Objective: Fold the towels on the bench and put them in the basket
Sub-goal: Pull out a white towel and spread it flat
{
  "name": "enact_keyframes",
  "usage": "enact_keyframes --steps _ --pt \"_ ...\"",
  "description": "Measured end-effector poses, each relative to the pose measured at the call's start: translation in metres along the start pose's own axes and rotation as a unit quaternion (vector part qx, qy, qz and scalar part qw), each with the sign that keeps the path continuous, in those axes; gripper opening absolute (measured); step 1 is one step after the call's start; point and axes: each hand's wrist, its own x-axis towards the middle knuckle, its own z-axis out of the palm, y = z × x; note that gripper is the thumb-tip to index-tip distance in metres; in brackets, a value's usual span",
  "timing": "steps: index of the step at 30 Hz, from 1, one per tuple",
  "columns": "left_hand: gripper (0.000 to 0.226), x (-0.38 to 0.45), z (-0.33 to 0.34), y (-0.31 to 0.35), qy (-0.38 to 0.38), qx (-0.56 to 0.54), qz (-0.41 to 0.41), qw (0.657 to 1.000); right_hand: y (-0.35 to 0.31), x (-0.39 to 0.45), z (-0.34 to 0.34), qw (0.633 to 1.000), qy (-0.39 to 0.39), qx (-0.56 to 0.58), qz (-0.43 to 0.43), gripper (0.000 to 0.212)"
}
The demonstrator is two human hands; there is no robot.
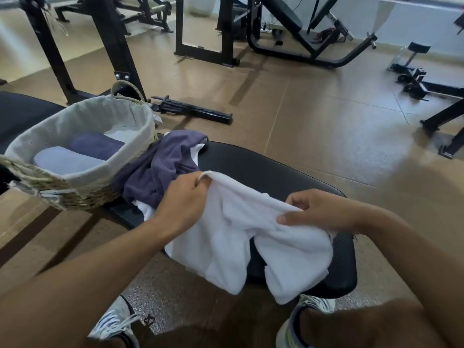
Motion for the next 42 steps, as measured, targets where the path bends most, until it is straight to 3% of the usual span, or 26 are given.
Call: enact_keyframes --steps 2,5,7,10,13,18,20,23,24,25,27,29,31,33,36,39,42 --pt "0.049 0.005 -0.011 0.000 0.031 0.026 0.019 0.999 0.002 -0.003 -0.003 0.999 0.004 0.044 -0.028 0.035" --pt "0.053 0.009 -0.024 0.002 0.091 0.114 0.078 0.986 -0.001 -0.001 -0.010 0.981 0.153 0.094 -0.075 0.033" --pt "0.055 0.013 -0.031 0.003 0.100 0.163 0.079 0.978 -0.001 0.000 -0.013 0.954 0.250 0.127 -0.103 0.047" --pt "0.050 0.016 -0.038 0.002 0.052 0.211 0.048 0.975 -0.001 0.002 -0.014 0.920 0.337 0.159 -0.118 0.051" --pt "0.053 0.018 -0.039 -0.006 -0.006 0.251 0.029 0.968 0.004 0.012 -0.015 0.893 0.412 0.168 -0.067 0.049" --pt "0.060 0.030 -0.043 -0.027 -0.066 0.206 -0.029 0.976 0.011 0.023 -0.018 0.852 0.479 0.213 0.003 0.046" --pt "0.059 0.032 -0.043 -0.032 -0.060 0.181 -0.035 0.981 0.011 0.024 -0.017 0.863 0.454 0.219 0.017 0.042" --pt "0.060 0.029 -0.038 -0.032 -0.022 0.140 -0.029 0.989 0.008 0.027 -0.006 0.937 0.241 0.250 -0.023 0.019" --pt "0.059 0.027 -0.036 -0.029 -0.011 0.117 -0.024 0.993 0.007 0.027 -0.002 0.956 0.184 0.227 -0.035 0.025" --pt "0.059 0.026 -0.035 -0.026 -0.007 0.099 -0.020 0.995 0.008 0.028 0.000 0.966 0.162 0.197 -0.045 0.031" --pt "0.056 0.023 -0.034 -0.021 -0.043 0.089 -0.011 0.995 0.011 0.028 0.001 0.966 0.189 0.167 -0.056 0.032" --pt "0.037 0.018 -0.032 -0.020 -0.116 0.103 0.007 0.988 0.021 0.028 -0.004 0.958 0.240 0.153 -0.040 0.027" --pt "0.027 0.010 -0.035 -0.017 -0.192 0.156 0.014 0.969 0.031 0.027 -0.009 0.966 0.241 0.097 -0.003 0.021" --pt "0.033 0.002 -0.037 -0.015 -0.247 0.232 0.015 0.941 0.035 0.022 -0.010 0.978 0.196 0.058 0.025 0.020" --pt "0.018 -0.006 -0.040 -0.013 -0.258 0.329 0.018 0.908 0.029 0.008 -0.010 0.991 0.097 0.080 0.054 0.043" --pt "0.018 -0.008 -0.044 -0.012 -0.224 0.350 0.004 0.910 0.030 -0.005 -0.013 0.996 0.018 0.035 0.082 0.059" --pt "0.027 -0.012 -0.038 -0.008 -0.195 0.322 0.021 0.926 0.031 -0.017 -0.014 0.991 -0.067 -0.032 0.110 0.050"
